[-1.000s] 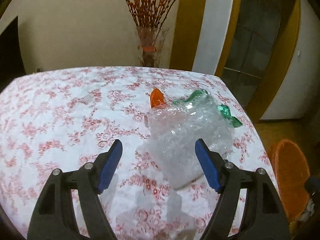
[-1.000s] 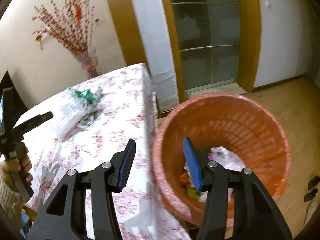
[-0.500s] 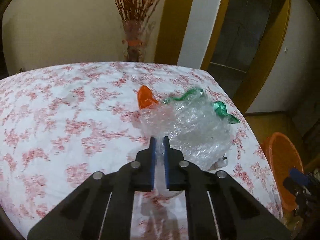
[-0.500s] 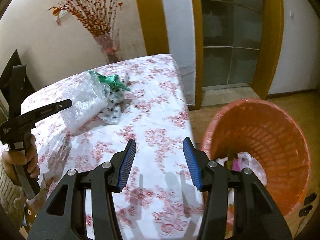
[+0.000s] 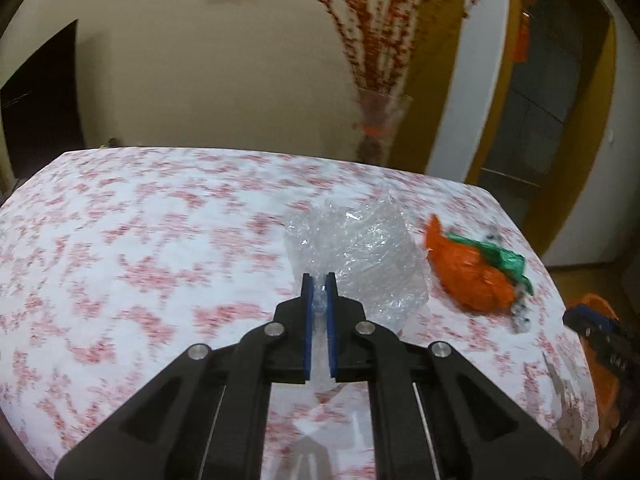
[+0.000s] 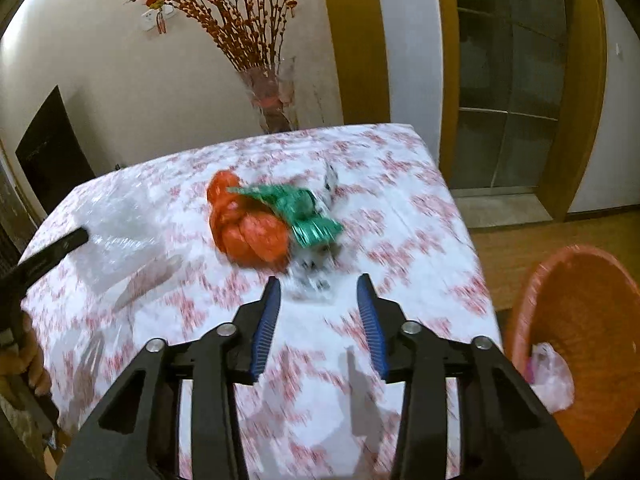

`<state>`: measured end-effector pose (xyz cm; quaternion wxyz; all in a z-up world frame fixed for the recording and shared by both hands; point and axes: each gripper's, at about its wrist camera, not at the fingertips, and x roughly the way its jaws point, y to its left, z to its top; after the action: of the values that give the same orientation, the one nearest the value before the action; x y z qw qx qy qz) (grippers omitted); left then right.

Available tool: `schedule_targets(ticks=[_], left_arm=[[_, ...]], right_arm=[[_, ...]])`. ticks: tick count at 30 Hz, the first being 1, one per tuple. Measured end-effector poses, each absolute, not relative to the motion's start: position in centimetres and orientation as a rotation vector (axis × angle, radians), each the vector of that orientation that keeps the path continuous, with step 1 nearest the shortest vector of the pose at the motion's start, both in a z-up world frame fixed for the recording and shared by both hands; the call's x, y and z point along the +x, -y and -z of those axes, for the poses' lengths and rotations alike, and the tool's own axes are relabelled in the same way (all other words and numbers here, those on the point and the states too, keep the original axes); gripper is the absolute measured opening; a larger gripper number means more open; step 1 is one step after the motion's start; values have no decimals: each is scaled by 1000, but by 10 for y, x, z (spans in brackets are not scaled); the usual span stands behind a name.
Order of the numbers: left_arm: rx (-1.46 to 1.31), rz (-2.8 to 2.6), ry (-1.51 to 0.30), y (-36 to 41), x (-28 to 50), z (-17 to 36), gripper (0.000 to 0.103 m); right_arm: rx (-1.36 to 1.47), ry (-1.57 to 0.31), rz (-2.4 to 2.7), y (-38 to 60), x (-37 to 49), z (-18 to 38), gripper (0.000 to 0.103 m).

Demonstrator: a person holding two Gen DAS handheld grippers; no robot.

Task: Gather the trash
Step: 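Grasp the bubble wrap with the left tool while the right tool grasps the green bag, then carry the bubble wrap and green bag over the wastebasket with both tools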

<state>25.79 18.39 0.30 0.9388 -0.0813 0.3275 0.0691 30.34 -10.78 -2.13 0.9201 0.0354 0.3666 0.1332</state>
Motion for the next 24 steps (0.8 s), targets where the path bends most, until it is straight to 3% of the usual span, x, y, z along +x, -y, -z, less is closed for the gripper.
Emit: schedule_targets(ticks=[10, 12, 15, 24], left_arm=[[-192, -150, -674, -203, 266, 3, 7], [-193, -144, -679, -202, 269, 5, 7], [-185, -136, -679, -200, 268, 6, 7], [-184, -103, -677, -179, 263, 0, 7]], right_arm=[[57, -809, -246, 67, 372, 32, 33], [23, -838, -238, 61, 378, 42, 22], [28, -824, -247, 66, 370, 45, 16], [102, -705, -265, 106, 326, 7, 16]])
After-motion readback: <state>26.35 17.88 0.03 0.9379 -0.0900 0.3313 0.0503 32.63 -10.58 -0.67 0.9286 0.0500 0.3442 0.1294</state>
